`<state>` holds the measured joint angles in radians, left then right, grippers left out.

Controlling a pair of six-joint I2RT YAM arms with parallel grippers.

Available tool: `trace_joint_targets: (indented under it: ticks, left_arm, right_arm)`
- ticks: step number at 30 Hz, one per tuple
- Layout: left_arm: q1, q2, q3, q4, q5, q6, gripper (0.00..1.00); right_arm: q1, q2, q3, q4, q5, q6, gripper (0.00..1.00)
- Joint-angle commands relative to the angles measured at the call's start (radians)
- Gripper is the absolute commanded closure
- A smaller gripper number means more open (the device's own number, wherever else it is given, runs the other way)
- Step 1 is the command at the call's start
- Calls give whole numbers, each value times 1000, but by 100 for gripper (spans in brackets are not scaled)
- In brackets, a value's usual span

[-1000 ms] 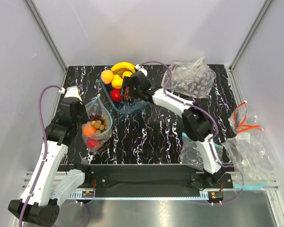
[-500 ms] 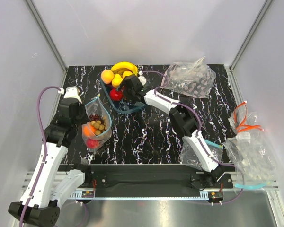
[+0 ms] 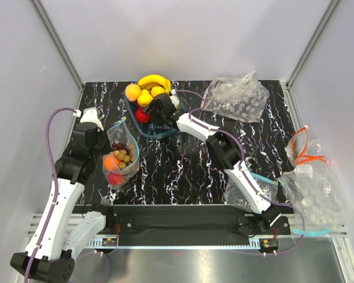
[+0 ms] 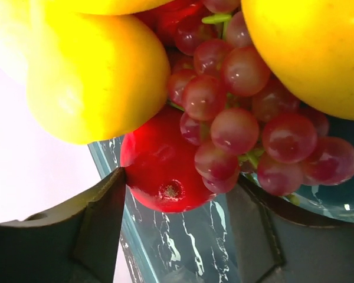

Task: Place the food in the zip-top bag and seal the zipper
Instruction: Pick up the fake fruit from the bin.

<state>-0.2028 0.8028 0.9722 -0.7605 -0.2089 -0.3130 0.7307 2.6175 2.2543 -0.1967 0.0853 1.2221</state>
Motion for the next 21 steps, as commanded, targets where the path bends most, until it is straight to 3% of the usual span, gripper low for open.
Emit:
trace_joint_targets:
  ticks: [1, 7, 10, 15, 21]
  left_arm:
    - [6, -16, 2, 53, 22, 6, 100]
    - [5, -19, -1, 52, 26, 6, 100]
    - [6, -20, 0, 53, 29, 6, 100]
    - [5, -24, -3, 55, 34, 8, 100]
    - [6, -17, -3, 58, 52, 14, 100]
  right_arm:
    - [7, -74, -60, 45, 54, -50, 34]
    - [9, -312, -374, 140, 201, -170, 50]
    - [9, -444, -551, 246, 279, -203, 50]
    - [7, -551, -637, 284, 285, -288, 50]
    - [7, -609, -674, 356, 168, -421, 50]
